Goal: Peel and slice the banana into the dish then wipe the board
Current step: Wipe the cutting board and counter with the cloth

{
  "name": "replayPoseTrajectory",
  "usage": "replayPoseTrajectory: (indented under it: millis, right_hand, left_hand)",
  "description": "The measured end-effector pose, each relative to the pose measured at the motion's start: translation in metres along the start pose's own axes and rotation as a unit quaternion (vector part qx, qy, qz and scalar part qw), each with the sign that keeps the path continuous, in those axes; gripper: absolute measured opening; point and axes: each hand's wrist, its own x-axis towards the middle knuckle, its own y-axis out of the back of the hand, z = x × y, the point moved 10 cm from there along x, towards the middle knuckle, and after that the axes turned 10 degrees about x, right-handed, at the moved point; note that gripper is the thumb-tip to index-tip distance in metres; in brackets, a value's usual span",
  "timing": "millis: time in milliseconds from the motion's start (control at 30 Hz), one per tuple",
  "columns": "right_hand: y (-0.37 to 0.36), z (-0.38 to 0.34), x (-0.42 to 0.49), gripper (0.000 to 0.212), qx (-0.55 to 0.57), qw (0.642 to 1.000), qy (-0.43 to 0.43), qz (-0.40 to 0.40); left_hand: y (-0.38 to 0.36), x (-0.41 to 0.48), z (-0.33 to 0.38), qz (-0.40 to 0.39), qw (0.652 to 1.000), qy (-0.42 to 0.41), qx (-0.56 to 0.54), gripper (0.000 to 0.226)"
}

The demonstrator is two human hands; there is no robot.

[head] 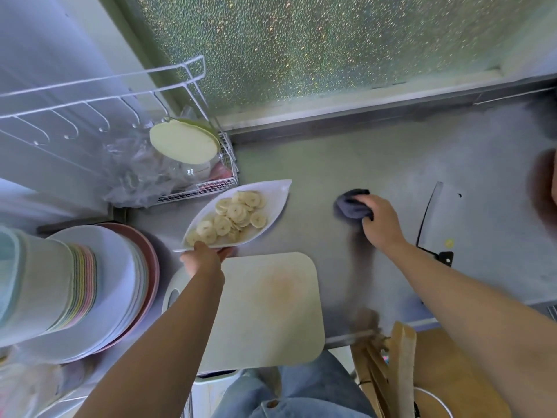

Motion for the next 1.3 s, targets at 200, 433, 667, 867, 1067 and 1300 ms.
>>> replayPoseTrajectory:
  millis: [200, 433, 667, 867, 1067, 1300]
  right_hand:
    - [-0.046, -0.016, -0.057, 0.040, -0.024, 0.997, -0.009, -0.068]
    - [-0.043, -0.003, -0.113, 0.023, 0.431, 0.844, -0.316, 0.049]
    - [-0.092, -0.064, -0.173, 0.032, 0.583, 0.730, -0.351, -0.052]
    - [-0.098, -0.065, -0.169, 0.036, 0.520, 0.763, -0.373, -0.092]
    - [-0.083, -0.063, -0.151, 0.071, 0.297, 0.912, -0.232, -0.162]
    - [0.014, 0.011, -0.120, 0.045, 0.102, 0.949, -0.266, 0.136]
  left_hand:
    - [0.007, -0.009, -0.003, -0.054, 0.999, 0.005, 0.009, 0.031]
    - [0.013, -0.031, -0.017, -0.121, 0.970, -0.124, 0.169, 0.027]
    - [-0.024, -0.123, -0.036, -0.439, 0.861, -0.174, 0.189, 0.025]
    - [-0.048, -0.141, -0.029, -0.434, 0.852, -0.228, 0.184, 0.012]
    - [-0.077, -0.171, -0.032, -0.514, 0.826, -0.158, 0.168, 0.038]
    - [-0.080, -0.148, -0.014, -0.301, 0.679, -0.476, 0.472, 0.030]
